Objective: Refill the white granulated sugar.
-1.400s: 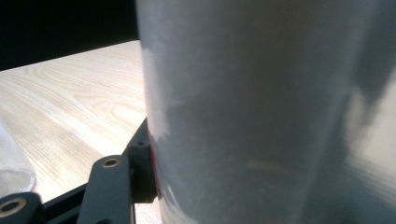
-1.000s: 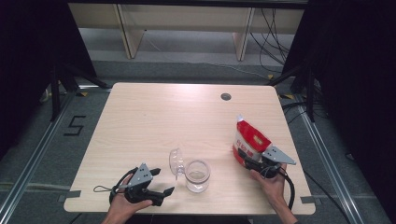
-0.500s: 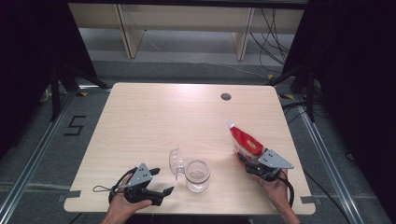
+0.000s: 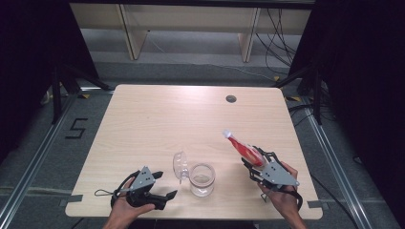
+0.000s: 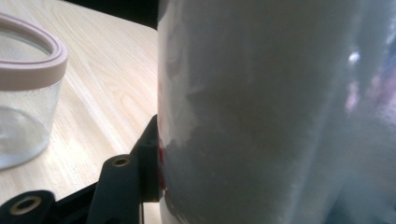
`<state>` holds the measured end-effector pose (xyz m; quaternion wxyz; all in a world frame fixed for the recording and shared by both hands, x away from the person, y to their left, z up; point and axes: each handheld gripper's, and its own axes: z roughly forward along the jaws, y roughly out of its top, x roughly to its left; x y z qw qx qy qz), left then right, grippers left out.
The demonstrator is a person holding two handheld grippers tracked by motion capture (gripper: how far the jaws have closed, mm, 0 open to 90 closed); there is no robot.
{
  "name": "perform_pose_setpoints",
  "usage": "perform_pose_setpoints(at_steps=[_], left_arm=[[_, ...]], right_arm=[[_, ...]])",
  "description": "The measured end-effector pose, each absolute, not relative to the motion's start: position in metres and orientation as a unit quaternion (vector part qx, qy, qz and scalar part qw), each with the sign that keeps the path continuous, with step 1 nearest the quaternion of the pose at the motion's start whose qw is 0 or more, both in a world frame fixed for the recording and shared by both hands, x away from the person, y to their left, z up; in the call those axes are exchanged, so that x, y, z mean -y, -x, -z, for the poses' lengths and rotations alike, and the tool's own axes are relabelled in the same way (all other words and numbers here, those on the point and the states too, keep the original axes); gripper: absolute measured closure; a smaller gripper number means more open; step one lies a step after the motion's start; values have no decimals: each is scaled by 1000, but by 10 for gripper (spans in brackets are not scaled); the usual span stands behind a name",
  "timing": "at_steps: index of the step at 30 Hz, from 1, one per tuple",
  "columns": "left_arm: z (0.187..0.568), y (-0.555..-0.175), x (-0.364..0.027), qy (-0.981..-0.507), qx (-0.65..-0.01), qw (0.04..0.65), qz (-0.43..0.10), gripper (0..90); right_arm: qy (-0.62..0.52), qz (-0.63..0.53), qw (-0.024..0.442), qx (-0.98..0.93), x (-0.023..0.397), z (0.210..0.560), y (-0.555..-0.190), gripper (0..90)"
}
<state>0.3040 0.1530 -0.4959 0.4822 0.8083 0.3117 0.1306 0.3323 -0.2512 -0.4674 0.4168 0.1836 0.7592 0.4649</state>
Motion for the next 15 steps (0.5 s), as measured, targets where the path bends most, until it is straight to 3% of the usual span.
perform_pose_setpoints(at_steps=[7,15], left_arm=[[496,-304,-153,-809,-312,481,-130,159],[496,-303,-153,-803,-322,484,-128,158]], right_arm=[[-104,-405,487,-767,243,455,-318,477],[-49,-356,510,-781,240,453,-303,478]])
